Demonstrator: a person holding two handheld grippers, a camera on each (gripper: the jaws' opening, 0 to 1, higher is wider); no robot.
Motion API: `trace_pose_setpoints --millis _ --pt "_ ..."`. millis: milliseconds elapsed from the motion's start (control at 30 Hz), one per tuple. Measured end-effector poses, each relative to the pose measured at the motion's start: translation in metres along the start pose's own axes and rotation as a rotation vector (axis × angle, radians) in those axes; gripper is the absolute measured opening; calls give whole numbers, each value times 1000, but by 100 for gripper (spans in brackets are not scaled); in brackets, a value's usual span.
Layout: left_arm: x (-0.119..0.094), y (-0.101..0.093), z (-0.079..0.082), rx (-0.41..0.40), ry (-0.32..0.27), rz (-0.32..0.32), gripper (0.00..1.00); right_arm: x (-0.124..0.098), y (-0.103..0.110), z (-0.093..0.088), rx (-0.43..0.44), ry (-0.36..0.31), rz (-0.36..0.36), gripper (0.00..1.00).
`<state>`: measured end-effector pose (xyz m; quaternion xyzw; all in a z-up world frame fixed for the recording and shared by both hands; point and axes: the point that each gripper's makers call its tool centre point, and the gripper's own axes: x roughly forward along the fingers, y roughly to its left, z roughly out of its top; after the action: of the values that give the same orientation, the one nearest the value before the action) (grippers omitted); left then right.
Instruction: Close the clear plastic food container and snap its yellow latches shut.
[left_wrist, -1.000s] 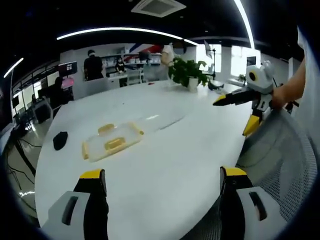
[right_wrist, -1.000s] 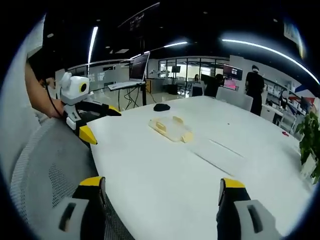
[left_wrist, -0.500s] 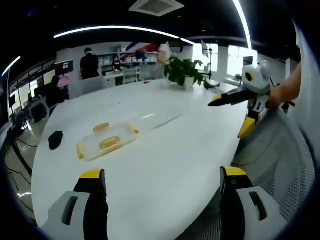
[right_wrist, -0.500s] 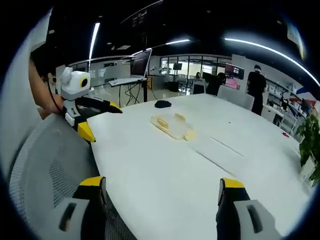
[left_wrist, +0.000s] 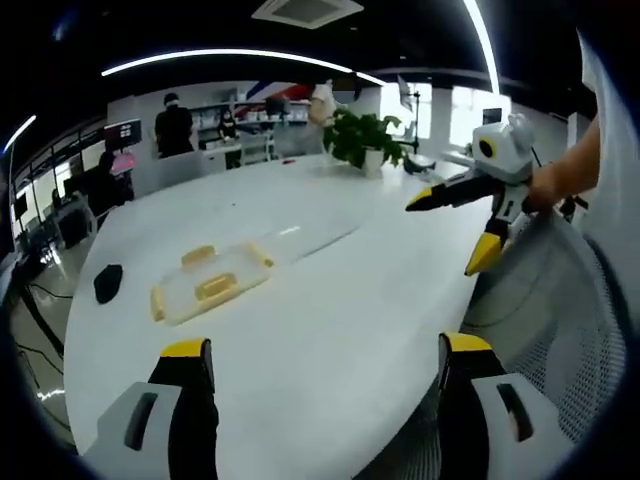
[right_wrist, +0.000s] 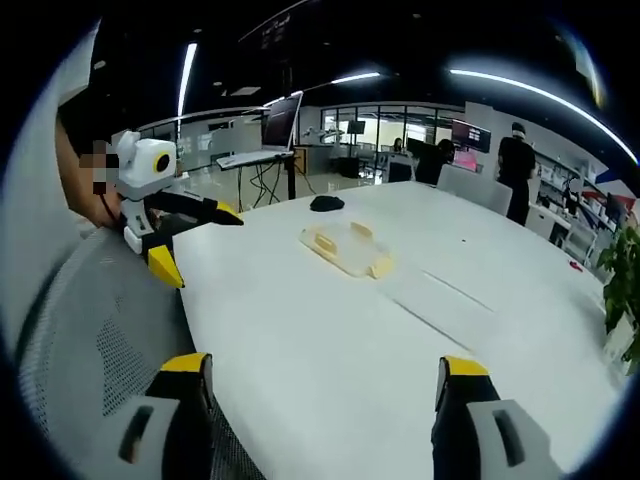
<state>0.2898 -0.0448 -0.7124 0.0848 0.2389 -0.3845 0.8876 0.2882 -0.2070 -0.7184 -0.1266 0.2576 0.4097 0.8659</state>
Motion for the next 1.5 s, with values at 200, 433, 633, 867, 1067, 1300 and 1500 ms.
trace_pose_setpoints --millis 200,433,633,867,1067,1300,1500 --pt "4 2 2 -1 -2 -15 91 4 0 -1 4 4 11 92" --pt "8 5 2 9 6 -28 90 10 -3 -1 0 22 21 90" --pt "12 13 6 12 0 -32 90 20 -7 6 -9 29 30 88" --pt "19 23 4 31 11 -31 90 35 -6 18 -28 30 49 87" --pt "20 33 9 23 -2 -21 90 44 -8 24 -24 29 61 86" --pt "25 45 6 23 7 -14 89 55 -11 26 -45 43 82 86" --pt "30 58 4 28 19 -3 89 64 -15 30 -55 46 92 86"
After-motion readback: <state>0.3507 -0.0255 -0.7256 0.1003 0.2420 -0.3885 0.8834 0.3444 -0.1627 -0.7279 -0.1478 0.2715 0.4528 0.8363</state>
